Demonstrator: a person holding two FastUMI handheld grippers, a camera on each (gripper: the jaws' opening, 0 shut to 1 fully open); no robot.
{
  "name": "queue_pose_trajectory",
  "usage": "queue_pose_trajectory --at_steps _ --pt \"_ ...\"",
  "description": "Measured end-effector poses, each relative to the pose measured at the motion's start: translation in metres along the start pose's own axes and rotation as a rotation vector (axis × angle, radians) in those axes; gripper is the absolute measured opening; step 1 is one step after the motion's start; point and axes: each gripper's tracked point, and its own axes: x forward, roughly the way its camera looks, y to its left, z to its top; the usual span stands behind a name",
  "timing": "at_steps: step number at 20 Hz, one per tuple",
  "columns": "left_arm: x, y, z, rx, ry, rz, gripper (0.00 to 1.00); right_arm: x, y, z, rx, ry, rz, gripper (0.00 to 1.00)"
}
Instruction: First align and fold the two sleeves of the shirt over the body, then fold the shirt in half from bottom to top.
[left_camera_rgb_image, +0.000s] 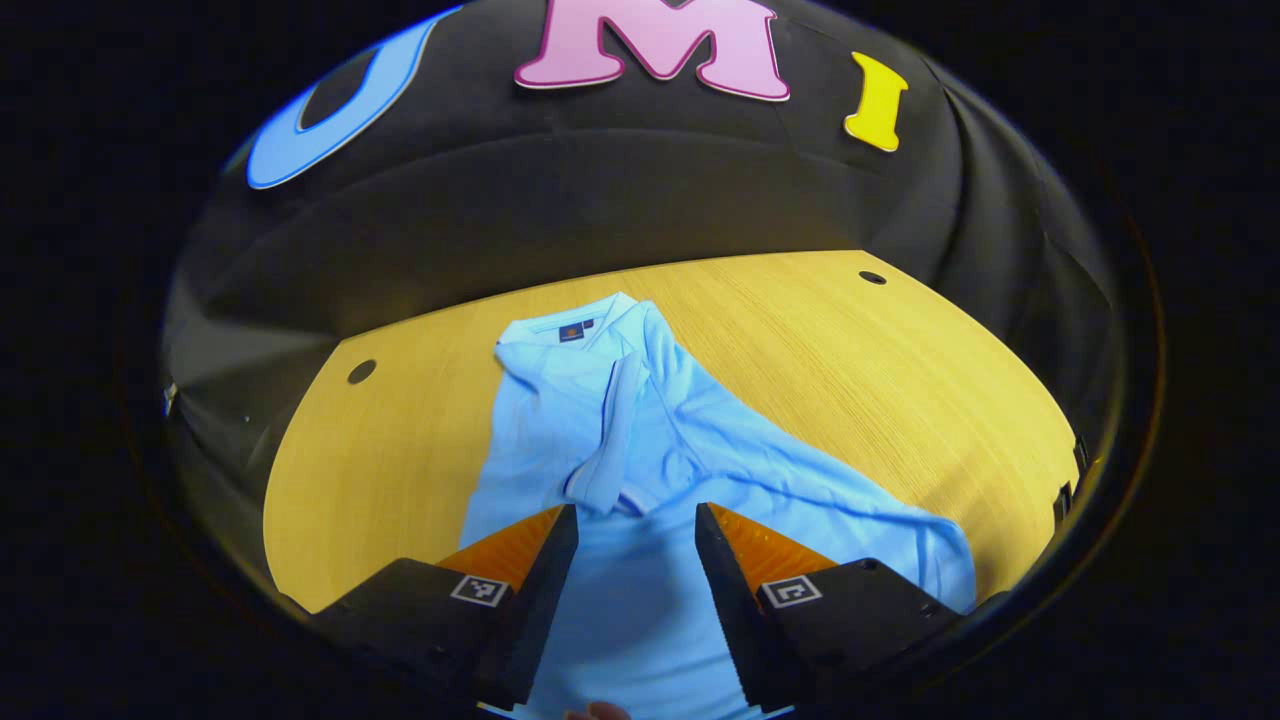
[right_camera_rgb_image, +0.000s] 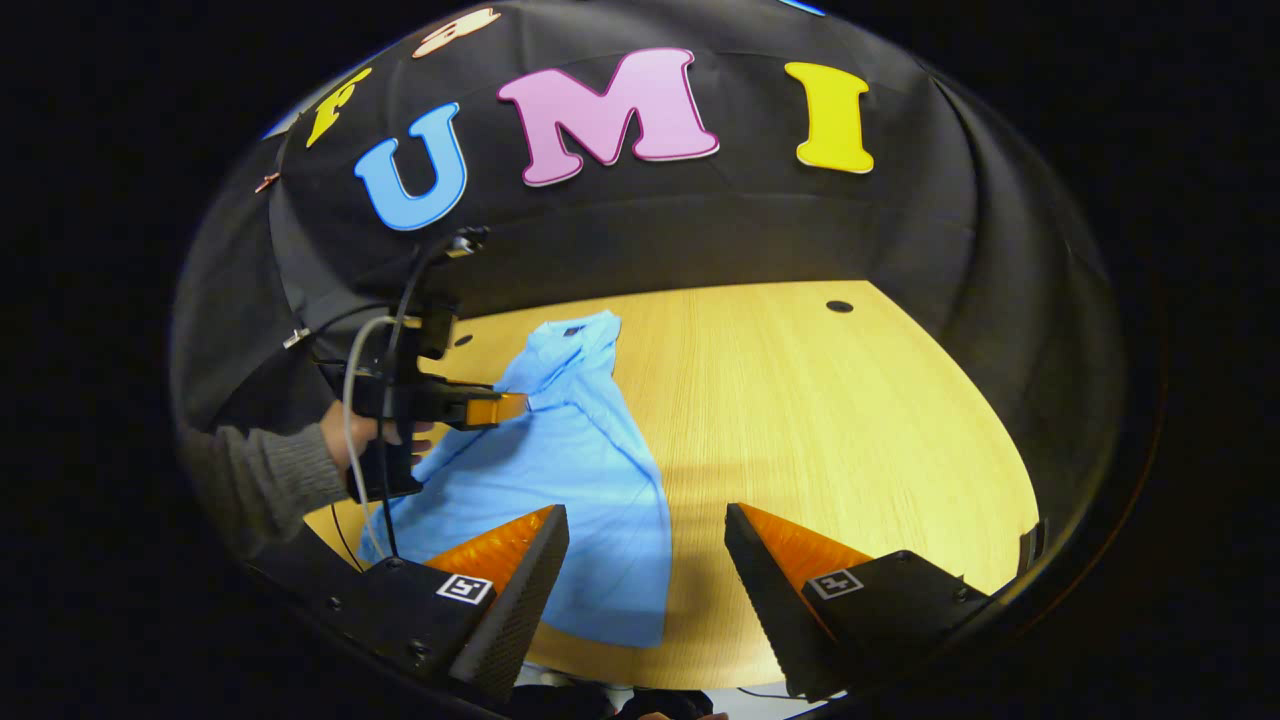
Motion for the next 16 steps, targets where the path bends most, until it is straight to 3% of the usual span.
queue_pose_trajectory --at_steps 8,16 --pt "-0.123 0.023 -0.104 -0.030 0.046 0.084 0.77 0.000 0.018 -0.058 -0.046 0.117 0.001 0.98" --pt "-0.172 0.060 -0.199 -0.185 0.180 0.160 0.77 0.010 0.014 -0.104 -0.063 0.226 -0.046 0.98"
